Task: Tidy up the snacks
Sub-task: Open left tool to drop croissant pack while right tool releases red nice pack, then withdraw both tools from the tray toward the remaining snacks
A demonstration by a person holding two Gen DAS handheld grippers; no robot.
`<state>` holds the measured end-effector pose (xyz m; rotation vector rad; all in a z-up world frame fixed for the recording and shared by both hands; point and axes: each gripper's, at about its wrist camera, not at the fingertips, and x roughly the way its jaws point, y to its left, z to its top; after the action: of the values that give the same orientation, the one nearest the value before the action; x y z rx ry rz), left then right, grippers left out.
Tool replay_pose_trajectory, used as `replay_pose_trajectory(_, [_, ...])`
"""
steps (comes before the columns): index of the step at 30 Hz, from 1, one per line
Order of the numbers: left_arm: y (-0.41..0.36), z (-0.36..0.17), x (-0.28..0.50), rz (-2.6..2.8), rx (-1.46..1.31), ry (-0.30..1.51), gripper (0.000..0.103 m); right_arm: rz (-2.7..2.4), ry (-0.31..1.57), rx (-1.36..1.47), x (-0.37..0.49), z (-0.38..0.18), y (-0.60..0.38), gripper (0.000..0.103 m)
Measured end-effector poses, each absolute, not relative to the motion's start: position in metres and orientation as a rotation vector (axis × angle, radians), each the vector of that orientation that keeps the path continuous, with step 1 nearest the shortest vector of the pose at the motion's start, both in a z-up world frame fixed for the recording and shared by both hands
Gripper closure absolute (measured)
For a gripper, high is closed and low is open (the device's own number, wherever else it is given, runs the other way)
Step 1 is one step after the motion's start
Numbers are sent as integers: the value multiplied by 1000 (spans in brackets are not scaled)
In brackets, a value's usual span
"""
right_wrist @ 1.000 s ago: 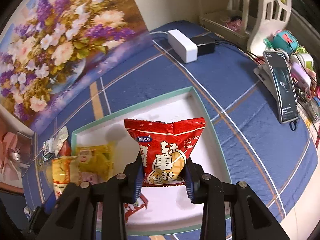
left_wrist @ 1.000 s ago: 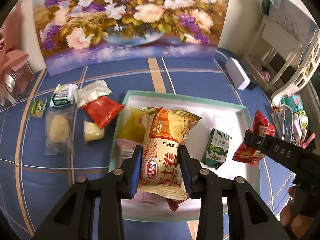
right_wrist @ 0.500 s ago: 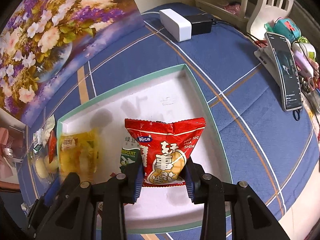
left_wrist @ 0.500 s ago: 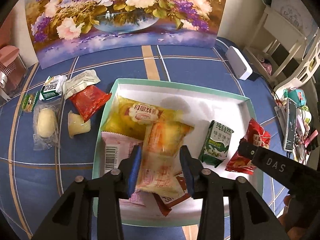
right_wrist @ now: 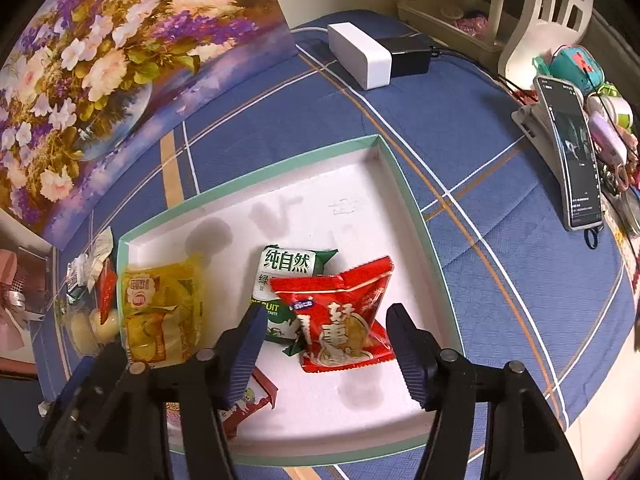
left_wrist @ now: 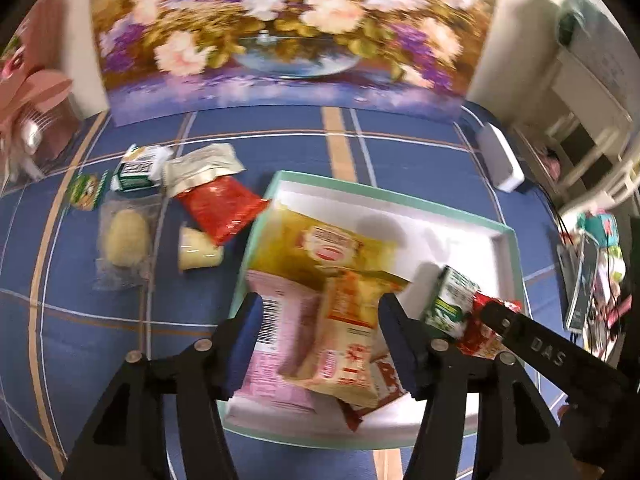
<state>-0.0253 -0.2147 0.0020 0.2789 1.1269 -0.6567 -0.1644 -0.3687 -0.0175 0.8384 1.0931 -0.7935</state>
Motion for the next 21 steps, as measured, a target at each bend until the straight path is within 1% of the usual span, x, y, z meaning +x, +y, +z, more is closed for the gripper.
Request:
replay_pose_trajectory(4, [-202,1,-11,-601,249,1137,42,-784,1093,828,-161,-16,-367,37])
replay_pose_trajectory(6, [-197,-1,-6,-571,232,1169,41,-778,1094,824,-159,-16,-366,34])
replay_pose_trajectory(7, [-194,-2,-3,-554,226,1171,38,-776,1094,823,-158,-16,-366,32])
replay_pose_trajectory(8, [-192,-3,-1,-540,222,1173,28,-774,1094,822,-157,-16,-365,31])
replay_pose_trajectory(10, [-187,-4,4,-508,215,1171,20,-766,1095,815,-155,-16,-363,25])
replay_pose_trajectory(12, [-183,-5,8,-487,215,1168,20,-759,1100,801,-151,-15,-361,22])
replay_pose_trajectory(14, [-178,-6,13,-455,211,1162,17,-751,1102,785,-148,-14,-358,21])
replay_pose_trajectory(16, [-172,-7,18,-428,207,1159,16,-740,1099,776,-145,-13,-357,16])
replay_pose_trajectory(20, [-161,-8,27,-379,189,1144,16,-731,1096,748,-139,-9,-352,10])
replay_pose_trajectory(21, [-158,-8,29,-372,186,1142,16,-729,1095,741,-138,-9,-350,7])
